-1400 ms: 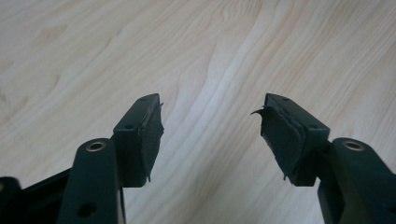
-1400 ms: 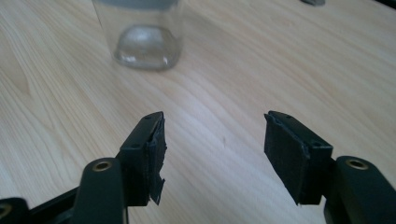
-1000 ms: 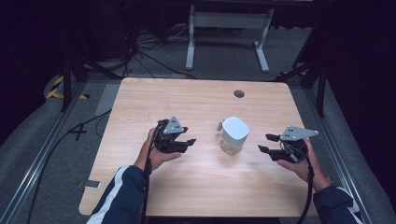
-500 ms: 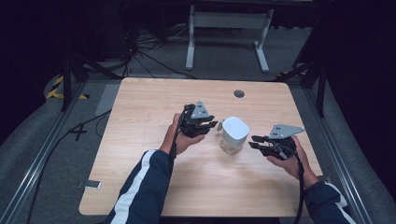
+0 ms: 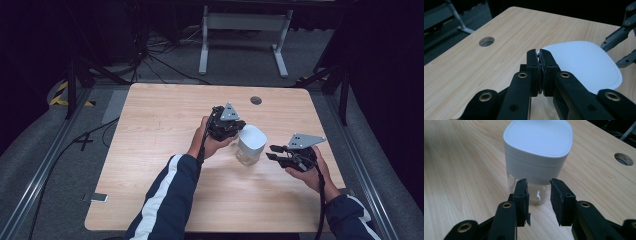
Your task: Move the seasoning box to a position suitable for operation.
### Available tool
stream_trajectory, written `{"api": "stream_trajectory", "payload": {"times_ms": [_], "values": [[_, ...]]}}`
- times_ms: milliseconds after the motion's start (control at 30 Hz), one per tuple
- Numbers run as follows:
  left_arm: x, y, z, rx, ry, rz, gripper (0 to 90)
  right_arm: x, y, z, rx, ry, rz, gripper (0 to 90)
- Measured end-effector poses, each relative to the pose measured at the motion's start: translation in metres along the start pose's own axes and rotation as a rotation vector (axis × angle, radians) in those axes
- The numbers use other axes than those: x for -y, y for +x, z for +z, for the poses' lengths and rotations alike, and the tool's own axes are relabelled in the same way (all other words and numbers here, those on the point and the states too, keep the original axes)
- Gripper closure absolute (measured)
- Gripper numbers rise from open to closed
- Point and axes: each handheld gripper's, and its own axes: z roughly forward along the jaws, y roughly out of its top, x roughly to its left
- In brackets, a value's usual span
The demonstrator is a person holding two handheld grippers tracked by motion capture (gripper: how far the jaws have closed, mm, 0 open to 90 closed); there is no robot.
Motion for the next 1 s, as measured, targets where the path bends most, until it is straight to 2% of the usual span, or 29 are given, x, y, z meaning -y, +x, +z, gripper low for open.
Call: {"api": "stream_trajectory", "payload": {"times_ms": [133,333,567,800,967,1000], "values": [[-0.001,-0.002,0.009,0.0,0.022,0.021,87.9,0.0,0.0,0.0,0.004,0.0,-0.001,65.9],[-0.001,-0.002,0.013,0.0,0.006,0.001,89.2,0.0,0.0,-0.001,0.016,-0.002,-0.003,64.5],[0.001,0.0,0.014,-0.002,-0.006,0.015,89.8,-0.003,0.0,-0.002,0.017,-0.011,-0.009,63.6],[0.003,-0.001,0.014,-0.012,-0.021,-0.011,89.9,-0.009,0.001,-0.008,0.012,-0.039,-0.013,64.8],[0.004,-0.001,0.013,-0.017,-0.024,0.005,89.9,-0.015,0.003,-0.006,0.01,-0.038,-0.024,66.6],[0.004,-0.001,0.014,-0.014,-0.031,-0.003,89.9,-0.016,0.004,-0.005,0.009,-0.038,-0.022,66.6]]}}
